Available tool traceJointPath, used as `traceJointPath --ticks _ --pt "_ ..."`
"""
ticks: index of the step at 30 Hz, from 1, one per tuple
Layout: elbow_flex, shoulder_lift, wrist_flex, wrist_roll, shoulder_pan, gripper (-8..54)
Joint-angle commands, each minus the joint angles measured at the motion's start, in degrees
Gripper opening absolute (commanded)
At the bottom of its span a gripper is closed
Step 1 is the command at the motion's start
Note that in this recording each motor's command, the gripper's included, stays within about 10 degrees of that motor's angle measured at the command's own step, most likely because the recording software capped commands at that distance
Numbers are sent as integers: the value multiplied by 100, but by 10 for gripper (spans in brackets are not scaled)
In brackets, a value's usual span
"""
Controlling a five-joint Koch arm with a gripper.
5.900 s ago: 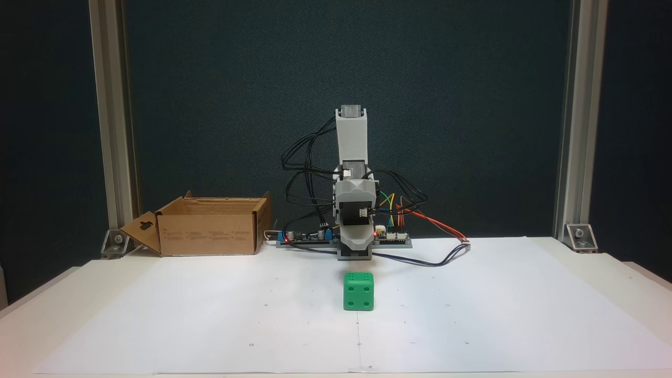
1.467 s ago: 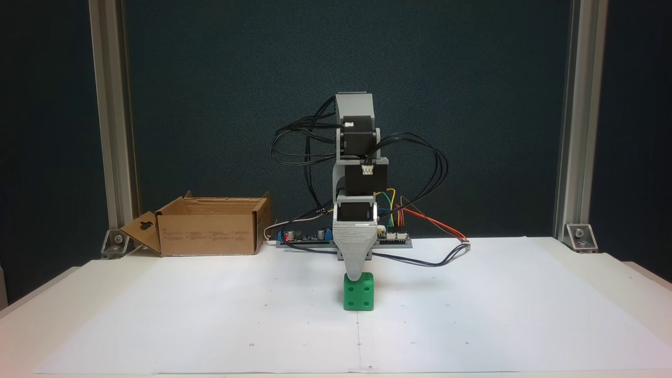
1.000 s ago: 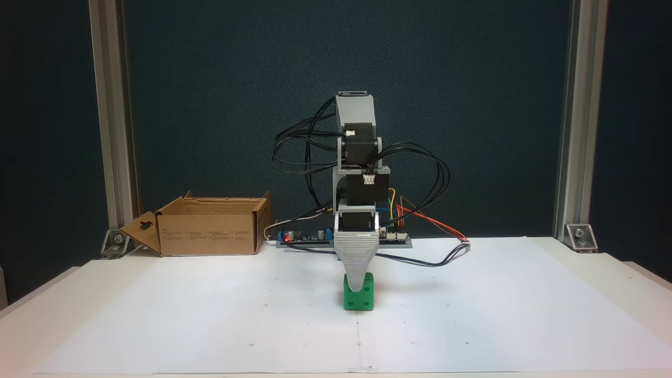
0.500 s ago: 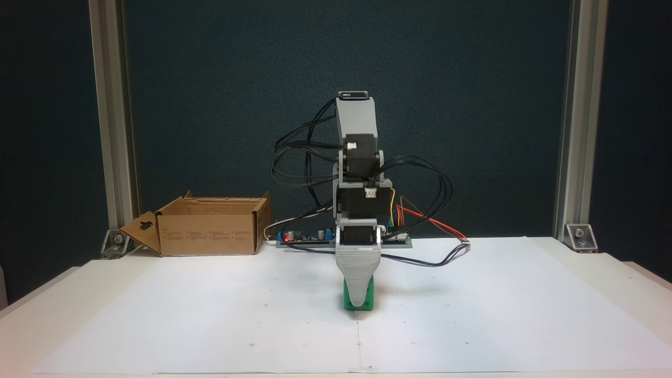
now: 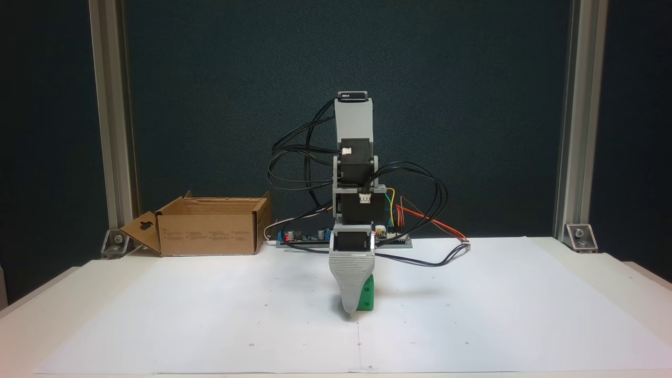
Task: Grasp a green dice and put it in the bin.
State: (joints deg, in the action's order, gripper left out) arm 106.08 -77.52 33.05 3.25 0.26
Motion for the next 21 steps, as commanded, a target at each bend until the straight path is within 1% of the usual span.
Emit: traceJointPath --ticks 1,15,18,21 --pt "-114 -9 -44 229 62 416" --pt "-114 211 -26 237 -62 412" --pt "-105 220 -35 229 -70 389" --pt "-114 220 -26 229 -79 388"
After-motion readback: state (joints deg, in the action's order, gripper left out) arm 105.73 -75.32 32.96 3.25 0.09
